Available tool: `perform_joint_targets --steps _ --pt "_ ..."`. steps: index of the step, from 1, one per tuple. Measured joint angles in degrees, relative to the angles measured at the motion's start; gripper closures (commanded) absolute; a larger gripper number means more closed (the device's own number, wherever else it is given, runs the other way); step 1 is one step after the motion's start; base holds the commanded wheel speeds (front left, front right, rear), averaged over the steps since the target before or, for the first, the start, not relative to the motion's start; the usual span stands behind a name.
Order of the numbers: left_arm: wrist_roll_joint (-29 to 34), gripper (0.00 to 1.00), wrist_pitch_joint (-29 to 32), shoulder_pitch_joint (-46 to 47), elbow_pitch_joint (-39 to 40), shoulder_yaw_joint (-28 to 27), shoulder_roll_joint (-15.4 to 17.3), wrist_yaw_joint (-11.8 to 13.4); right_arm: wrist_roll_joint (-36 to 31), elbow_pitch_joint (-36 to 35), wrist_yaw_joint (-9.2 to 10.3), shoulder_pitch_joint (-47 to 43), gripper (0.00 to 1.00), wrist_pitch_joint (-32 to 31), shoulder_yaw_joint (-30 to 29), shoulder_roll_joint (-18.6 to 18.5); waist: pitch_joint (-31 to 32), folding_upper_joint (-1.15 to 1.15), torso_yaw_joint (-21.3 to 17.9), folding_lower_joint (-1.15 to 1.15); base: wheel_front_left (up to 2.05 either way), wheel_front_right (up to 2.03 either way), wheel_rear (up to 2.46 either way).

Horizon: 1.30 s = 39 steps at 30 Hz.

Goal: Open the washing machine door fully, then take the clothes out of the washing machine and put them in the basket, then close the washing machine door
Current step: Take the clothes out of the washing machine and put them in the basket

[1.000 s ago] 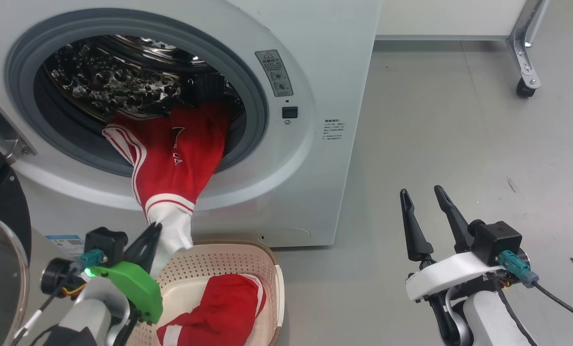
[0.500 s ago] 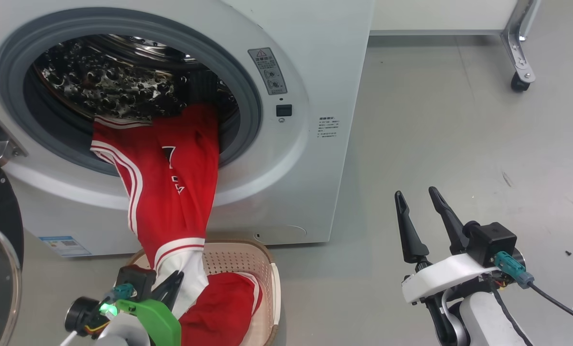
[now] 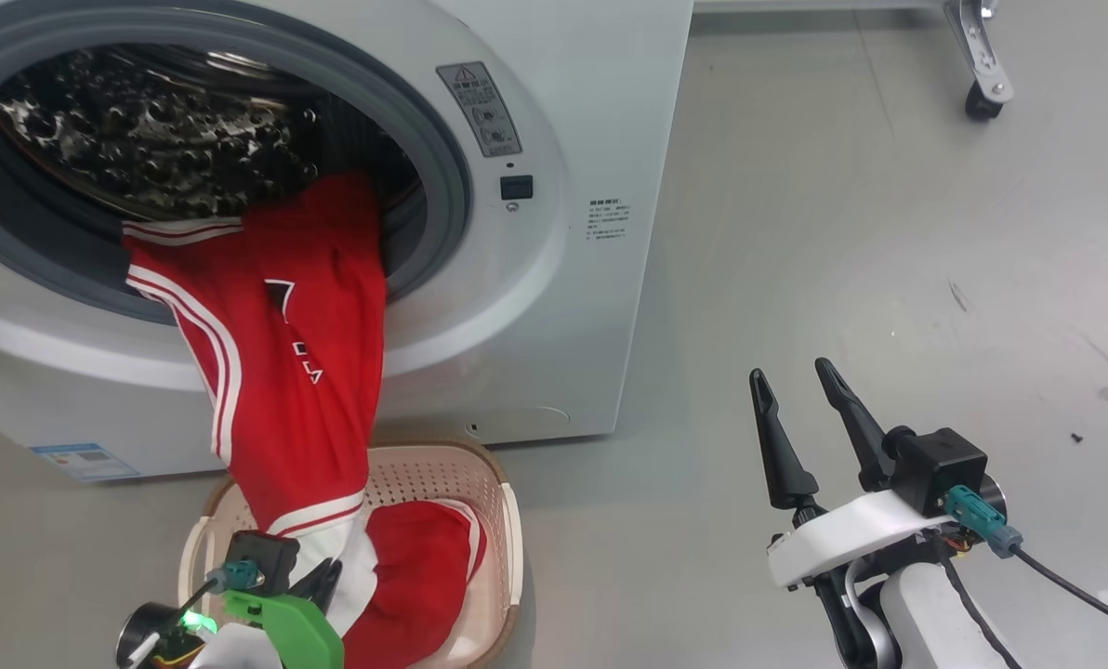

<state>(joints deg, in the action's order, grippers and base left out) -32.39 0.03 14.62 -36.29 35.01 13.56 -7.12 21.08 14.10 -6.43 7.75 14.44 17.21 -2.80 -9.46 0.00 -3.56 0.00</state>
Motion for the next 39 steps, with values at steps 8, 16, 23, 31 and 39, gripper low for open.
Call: perform_joint_targets --steps 8,16,23,31,39 --pt "-0.26 1.00 2.29 1.46 -3.09 0.18 0.52 0.00 -0.75 -1.01 0.00 1.64 0.00 0.00 0.35 0.00 -4.44 0.00 -1.71 0.00 0.00 0.00 0.00" --pt "-0.37 1.00 3.53 6.26 -6.05 -1.34 0.81 0.00 -0.75 -2.69 0.03 4.12 0.00 0.00 0.36 0.00 -9.66 0.00 -4.34 0.00 0.00 0.00 0.00" --pt "-0.25 1.00 3.98 9.58 -9.26 -1.65 1.78 0.00 -0.62 -3.77 0.11 5.94 0.00 0.00 -0.25 -0.01 -13.89 0.00 -7.09 0.00 0.00 0.00 0.00" --pt "-0.26 1.00 3.86 11.82 -12.46 -1.76 0.96 0.00 -0.54 -4.20 1.04 6.83 0.00 0.00 -1.26 0.00 -17.33 0.00 -8.89 0.00 0.00 0.00 0.00" --pt "-0.21 1.00 2.86 12.79 -15.16 -1.59 -0.15 0.00 -0.55 -4.17 1.04 7.19 0.00 0.00 -1.26 0.01 -17.94 0.00 -8.36 0.00 0.00 0.00 0.00"
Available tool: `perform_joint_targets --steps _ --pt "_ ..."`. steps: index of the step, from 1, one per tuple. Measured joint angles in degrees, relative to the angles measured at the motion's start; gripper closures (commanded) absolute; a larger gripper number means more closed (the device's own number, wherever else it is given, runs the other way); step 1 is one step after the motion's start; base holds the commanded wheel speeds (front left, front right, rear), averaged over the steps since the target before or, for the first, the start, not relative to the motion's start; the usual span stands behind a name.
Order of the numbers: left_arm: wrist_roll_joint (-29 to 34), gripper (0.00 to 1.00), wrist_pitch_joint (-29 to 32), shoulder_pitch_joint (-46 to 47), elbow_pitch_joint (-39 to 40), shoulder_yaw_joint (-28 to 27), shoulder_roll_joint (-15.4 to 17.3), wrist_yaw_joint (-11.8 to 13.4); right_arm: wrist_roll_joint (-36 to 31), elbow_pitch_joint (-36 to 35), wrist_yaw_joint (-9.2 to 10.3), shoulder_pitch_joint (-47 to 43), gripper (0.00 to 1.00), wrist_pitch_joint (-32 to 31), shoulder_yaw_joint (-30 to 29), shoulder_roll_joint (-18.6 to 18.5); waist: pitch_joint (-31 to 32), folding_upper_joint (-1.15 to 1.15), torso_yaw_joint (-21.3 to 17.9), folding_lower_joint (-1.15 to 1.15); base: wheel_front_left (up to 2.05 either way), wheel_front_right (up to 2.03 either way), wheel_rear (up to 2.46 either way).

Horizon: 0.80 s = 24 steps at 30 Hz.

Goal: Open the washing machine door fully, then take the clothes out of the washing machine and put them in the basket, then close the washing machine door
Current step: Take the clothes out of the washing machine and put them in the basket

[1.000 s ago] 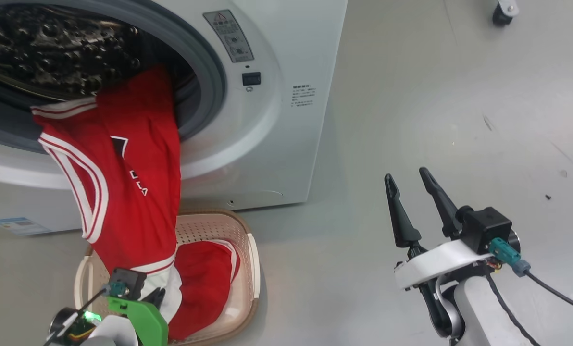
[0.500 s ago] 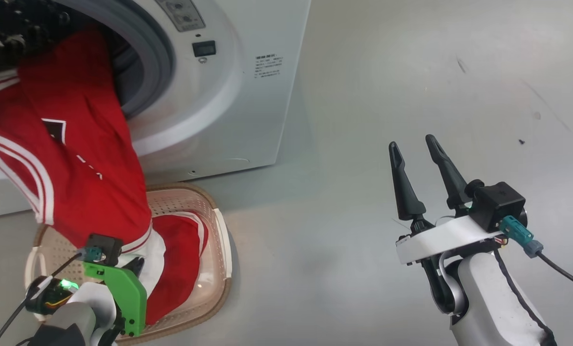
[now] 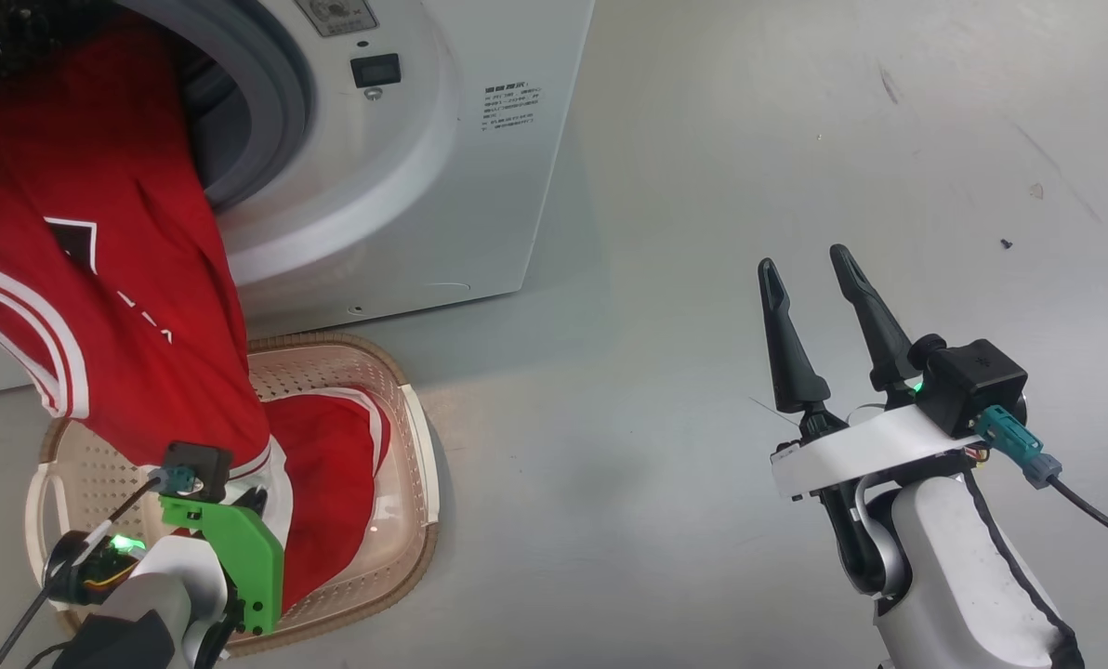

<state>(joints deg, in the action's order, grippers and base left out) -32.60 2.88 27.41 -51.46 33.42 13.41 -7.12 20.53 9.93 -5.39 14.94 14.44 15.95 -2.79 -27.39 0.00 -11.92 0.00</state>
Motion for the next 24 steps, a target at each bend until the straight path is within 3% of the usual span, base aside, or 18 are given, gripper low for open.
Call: perform_joint_targets --steps 2,4,5,24 --pt "0.00 1.00 -0.01 0.14 -0.24 0.01 -0.03 0.00 0.00 0.01 -0.01 0.05 0.00 0.00 0.00 0.00 0.01 0.00 0.11 0.00 0.00 0.00 0.00" --pt "0.00 0.56 -0.22 0.59 -0.94 0.02 -0.14 0.00 0.00 0.05 -0.01 0.16 0.00 0.00 -0.01 0.00 0.08 0.00 0.32 0.00 0.00 0.00 0.00" --pt "0.00 0.03 -0.54 0.83 -1.34 0.02 -0.22 0.00 0.00 0.08 -0.01 0.16 0.00 0.00 -0.02 0.00 0.15 0.00 0.41 0.00 0.00 0.00 0.00" --pt "-0.14 0.00 -7.30 1.04 -4.47 0.49 -3.37 0.00 -0.01 2.19 -0.02 0.08 0.00 0.00 -0.93 -0.01 5.72 0.00 3.07 0.00 0.00 0.00 0.00"
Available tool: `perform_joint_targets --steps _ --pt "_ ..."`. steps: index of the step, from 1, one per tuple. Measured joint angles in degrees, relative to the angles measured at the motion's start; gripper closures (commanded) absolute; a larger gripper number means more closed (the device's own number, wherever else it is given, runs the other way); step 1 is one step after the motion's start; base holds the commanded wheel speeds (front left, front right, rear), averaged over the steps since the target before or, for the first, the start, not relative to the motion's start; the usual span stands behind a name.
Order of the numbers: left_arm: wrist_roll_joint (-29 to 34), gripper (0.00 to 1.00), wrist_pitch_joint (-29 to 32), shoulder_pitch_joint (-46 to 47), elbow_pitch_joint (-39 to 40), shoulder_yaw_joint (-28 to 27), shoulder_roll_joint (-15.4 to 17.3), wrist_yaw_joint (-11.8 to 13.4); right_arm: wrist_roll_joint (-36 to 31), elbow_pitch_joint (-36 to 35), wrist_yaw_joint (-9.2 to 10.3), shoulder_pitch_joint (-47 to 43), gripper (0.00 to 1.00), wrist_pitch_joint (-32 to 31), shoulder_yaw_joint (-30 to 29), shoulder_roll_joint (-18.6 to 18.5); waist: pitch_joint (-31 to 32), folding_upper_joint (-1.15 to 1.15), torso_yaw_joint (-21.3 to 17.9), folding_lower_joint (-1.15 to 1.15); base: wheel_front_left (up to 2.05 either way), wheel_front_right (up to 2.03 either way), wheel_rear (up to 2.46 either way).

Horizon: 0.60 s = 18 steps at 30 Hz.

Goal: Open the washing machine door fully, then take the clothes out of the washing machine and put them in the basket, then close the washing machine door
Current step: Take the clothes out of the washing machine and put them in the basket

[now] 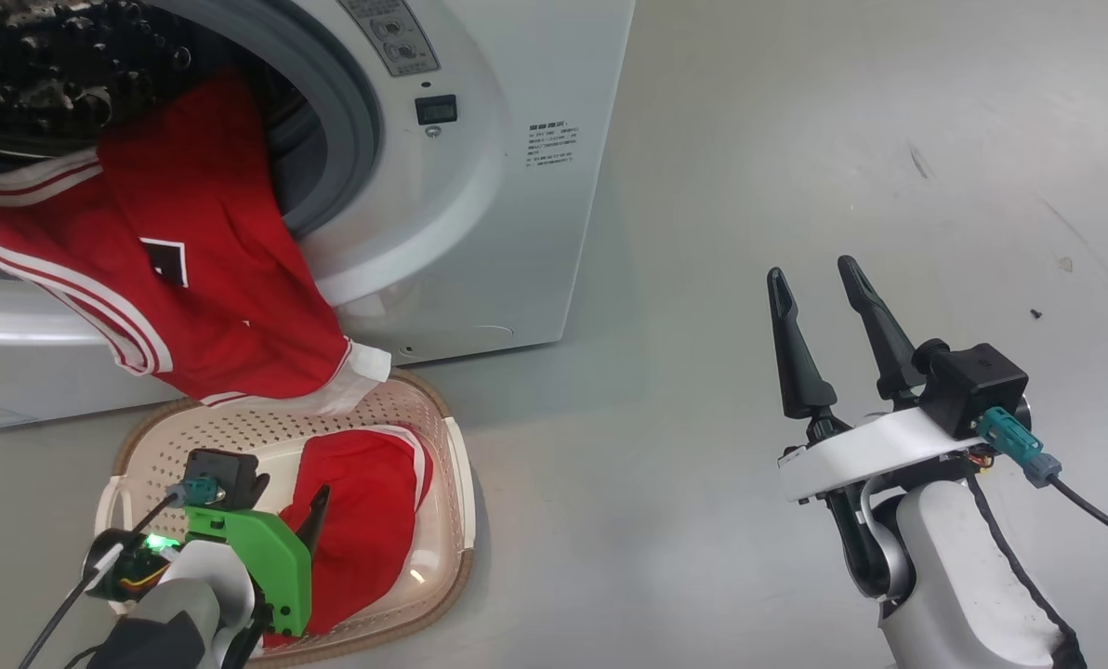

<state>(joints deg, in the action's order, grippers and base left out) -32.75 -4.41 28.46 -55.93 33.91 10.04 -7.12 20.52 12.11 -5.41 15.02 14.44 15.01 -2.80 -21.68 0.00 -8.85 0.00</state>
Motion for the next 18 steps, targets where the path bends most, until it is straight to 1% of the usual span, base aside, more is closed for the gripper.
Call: perform_joint_targets --steps 12,18 --pt "-0.63 0.00 -7.22 0.02 1.12 -0.91 -0.08 0.00 0.12 1.33 -0.07 -1.69 0.00 0.00 -0.89 -0.01 5.70 0.00 3.40 0.00 0.00 0.00 0.00" --pt "-0.64 0.00 -8.79 0.01 2.92 -1.20 -0.07 0.00 0.49 1.66 -0.20 -2.82 0.00 0.00 -1.08 0.00 8.49 0.00 5.16 0.00 0.00 0.00 0.00"
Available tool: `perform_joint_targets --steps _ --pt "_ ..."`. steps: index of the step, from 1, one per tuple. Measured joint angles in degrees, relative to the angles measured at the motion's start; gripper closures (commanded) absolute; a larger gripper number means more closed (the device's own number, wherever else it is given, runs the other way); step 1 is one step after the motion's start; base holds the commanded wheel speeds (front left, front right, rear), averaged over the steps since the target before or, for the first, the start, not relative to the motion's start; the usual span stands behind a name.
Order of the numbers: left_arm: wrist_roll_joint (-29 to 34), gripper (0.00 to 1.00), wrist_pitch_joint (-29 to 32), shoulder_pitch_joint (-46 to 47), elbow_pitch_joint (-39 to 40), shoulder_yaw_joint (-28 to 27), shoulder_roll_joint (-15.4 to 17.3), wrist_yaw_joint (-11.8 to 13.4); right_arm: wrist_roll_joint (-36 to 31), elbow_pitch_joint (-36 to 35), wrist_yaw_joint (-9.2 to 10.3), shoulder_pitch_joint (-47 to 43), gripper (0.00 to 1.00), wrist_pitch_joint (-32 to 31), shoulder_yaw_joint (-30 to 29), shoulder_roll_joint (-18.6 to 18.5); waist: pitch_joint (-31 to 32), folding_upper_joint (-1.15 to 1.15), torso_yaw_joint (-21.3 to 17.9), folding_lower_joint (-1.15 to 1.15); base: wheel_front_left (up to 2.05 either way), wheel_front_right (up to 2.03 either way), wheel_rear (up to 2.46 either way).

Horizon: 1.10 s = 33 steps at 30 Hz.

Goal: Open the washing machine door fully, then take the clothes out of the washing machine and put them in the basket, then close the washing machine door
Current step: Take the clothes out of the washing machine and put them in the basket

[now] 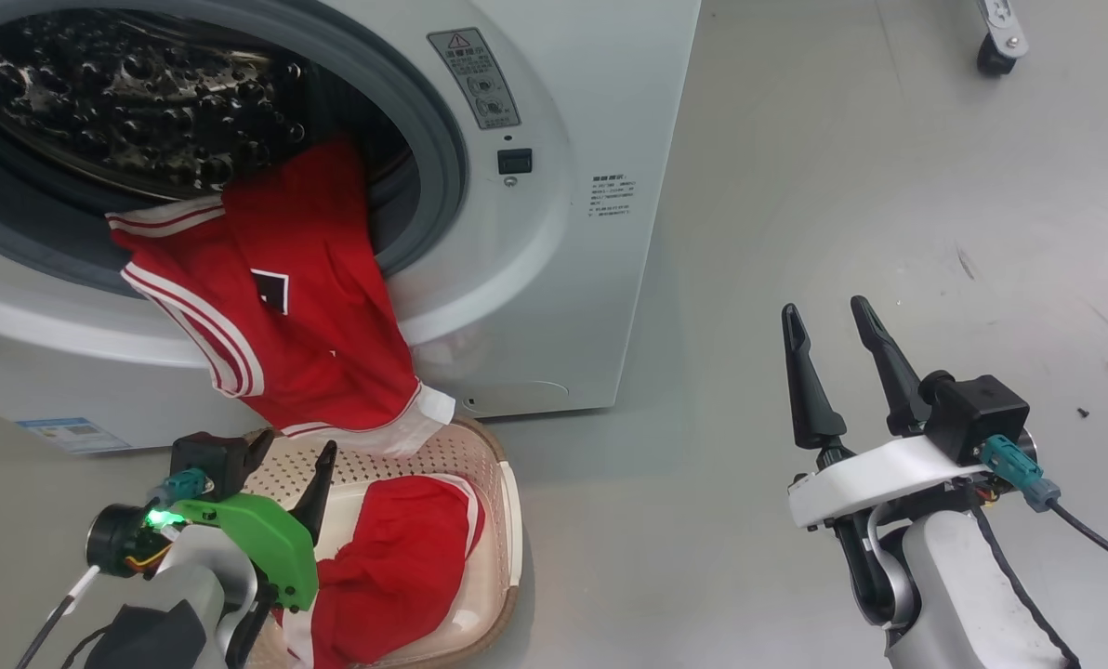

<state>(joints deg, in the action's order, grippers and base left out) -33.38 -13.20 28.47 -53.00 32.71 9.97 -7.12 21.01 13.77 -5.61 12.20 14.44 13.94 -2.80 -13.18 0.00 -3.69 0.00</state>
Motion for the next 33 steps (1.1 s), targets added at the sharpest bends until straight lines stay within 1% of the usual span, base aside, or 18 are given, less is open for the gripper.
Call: perform_joint_targets --steps 2,11,17,22,28,33 --pt "-0.11 0.00 -0.07 -0.02 0.44 -0.46 0.02 0.00 0.07 0.00 -0.30 -0.24 0.00 0.00 -0.09 -0.01 0.92 0.00 0.54 0.00 0.00 0.00 0.00" --pt "-0.40 0.00 -1.00 -0.73 3.67 -1.75 0.40 0.00 0.67 -0.01 -0.32 -2.30 0.00 0.00 -0.49 0.00 4.68 0.00 2.65 0.00 0.00 0.00 0.00" --pt "-1.00 0.00 -1.05 -3.78 6.17 -3.87 0.65 0.00 0.67 0.11 -0.36 -3.95 0.00 0.00 -0.34 0.00 7.01 0.00 3.41 0.00 0.00 0.00 0.00" --pt "-1.34 0.00 -1.07 -5.70 11.65 -7.30 1.21 0.32 0.67 0.22 -0.37 -5.21 0.00 0.00 -0.43 0.01 8.82 0.00 3.69 0.00 0.00 0.00 0.00" --pt "-0.58 0.00 -1.07 -9.07 18.84 -11.01 1.49 2.34 0.65 0.21 -0.38 -6.69 0.00 0.00 -0.46 0.02 10.23 0.00 3.82 0.00 0.00 0.00 0.00" --pt "0.82 0.00 -1.09 -11.11 25.07 -14.43 1.40 3.34 0.22 0.22 -0.81 -7.03 0.00 0.00 -0.40 0.03 10.61 0.00 3.83 0.00 0.00 0.00 0.00"
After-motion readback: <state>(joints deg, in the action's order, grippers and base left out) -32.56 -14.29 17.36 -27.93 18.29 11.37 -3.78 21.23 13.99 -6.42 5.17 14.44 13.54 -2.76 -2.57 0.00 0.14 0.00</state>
